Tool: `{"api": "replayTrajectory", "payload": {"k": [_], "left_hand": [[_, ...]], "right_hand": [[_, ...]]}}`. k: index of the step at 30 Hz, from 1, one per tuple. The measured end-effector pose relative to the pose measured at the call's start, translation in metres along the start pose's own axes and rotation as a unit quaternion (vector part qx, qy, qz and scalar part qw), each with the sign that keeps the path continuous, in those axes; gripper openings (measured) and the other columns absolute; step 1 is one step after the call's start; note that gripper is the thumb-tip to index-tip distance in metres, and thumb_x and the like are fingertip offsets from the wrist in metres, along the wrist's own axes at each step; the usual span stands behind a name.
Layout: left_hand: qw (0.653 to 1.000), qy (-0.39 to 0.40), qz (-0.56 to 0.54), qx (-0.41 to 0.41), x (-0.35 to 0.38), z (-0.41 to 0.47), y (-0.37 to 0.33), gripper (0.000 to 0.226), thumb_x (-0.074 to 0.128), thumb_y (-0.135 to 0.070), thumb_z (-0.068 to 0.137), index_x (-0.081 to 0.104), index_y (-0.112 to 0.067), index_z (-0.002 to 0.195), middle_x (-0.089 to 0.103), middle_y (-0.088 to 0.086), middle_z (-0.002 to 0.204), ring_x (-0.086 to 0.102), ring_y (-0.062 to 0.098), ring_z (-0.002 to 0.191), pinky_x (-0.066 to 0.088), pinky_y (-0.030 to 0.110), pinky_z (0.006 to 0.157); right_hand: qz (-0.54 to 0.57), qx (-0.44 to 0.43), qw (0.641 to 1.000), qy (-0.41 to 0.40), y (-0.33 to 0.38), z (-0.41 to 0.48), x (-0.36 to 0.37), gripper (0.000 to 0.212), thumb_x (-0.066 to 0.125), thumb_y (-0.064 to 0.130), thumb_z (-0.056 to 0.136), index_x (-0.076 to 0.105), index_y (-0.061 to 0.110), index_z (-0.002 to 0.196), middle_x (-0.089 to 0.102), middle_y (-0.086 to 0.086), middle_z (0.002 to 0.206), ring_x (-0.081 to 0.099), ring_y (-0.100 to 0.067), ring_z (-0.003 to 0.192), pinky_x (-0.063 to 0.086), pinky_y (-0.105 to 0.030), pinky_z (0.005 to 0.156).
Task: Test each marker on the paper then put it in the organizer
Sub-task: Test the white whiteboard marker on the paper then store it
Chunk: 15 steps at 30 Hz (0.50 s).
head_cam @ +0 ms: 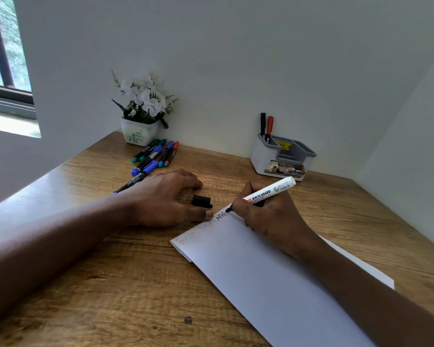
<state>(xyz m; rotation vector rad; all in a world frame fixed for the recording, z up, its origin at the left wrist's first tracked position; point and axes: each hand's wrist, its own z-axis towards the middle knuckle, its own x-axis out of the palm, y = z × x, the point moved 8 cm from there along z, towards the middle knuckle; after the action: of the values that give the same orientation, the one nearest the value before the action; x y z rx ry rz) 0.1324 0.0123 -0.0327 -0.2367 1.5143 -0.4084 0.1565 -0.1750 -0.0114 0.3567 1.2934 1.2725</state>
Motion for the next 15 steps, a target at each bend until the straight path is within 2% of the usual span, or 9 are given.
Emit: {"api": "replayTrajectory", "payload": {"k": [4, 9, 12, 15], "left_hand": [[1.0, -0.002, 0.002, 0.003, -0.0007, -0.0003, -0.001, 0.086, 0.059, -0.08, 0.077, 0.04, -0.04, 0.151, 0.032, -0.016, 0.16, 0.031, 0.01, 0.146, 0.032, 0.037, 0.116], [1.0, -0.001, 0.005, 0.003, -0.0002, -0.0004, 0.0, 0.087, 0.058, -0.082, 0.076, 0.04, -0.039, 0.151, 0.032, -0.016, 0.16, 0.032, 0.01, 0.145, 0.033, 0.039, 0.117], [1.0, 0.003, 0.002, 0.002, 0.0004, 0.0002, 0.0006, 0.086, 0.058, -0.081, 0.077, 0.04, -0.04, 0.15, 0.032, -0.016, 0.16, 0.033, 0.01, 0.145, 0.034, 0.041, 0.117], [1.0, 0.005, 0.002, 0.003, 0.0003, 0.0008, -0.0004, 0.085, 0.059, -0.08, 0.078, 0.039, -0.04, 0.151, 0.032, -0.015, 0.161, 0.032, 0.011, 0.145, 0.033, 0.041, 0.117]], "right_hand": [[-0.002, -0.004, 1.0, 0.0, 0.0014, -0.0008, 0.0011, 0.016, 0.075, 0.008, 0.083, 0.063, 0.003, 0.073, 0.061, -0.002, 0.053, 0.054, -0.011, 0.048, 0.044, -0.025, 0.05], [-0.023, 0.009, 1.0, -0.007, -0.0001, 0.0003, 0.0007, 0.023, 0.075, 0.02, 0.076, 0.058, 0.007, 0.068, 0.059, -0.002, 0.055, 0.053, -0.01, 0.05, 0.044, -0.028, 0.05], [-0.019, 0.019, 0.999, -0.018, -0.0019, -0.0006, -0.0009, 0.018, 0.076, 0.013, 0.081, 0.063, 0.011, 0.069, 0.065, -0.002, 0.054, 0.057, -0.009, 0.049, 0.046, -0.027, 0.051], [-0.019, 0.026, 0.999, -0.037, -0.0035, -0.0006, -0.0043, 0.02, 0.075, 0.013, 0.082, 0.061, 0.006, 0.068, 0.062, -0.001, 0.052, 0.054, -0.009, 0.046, 0.046, -0.028, 0.05]]}}
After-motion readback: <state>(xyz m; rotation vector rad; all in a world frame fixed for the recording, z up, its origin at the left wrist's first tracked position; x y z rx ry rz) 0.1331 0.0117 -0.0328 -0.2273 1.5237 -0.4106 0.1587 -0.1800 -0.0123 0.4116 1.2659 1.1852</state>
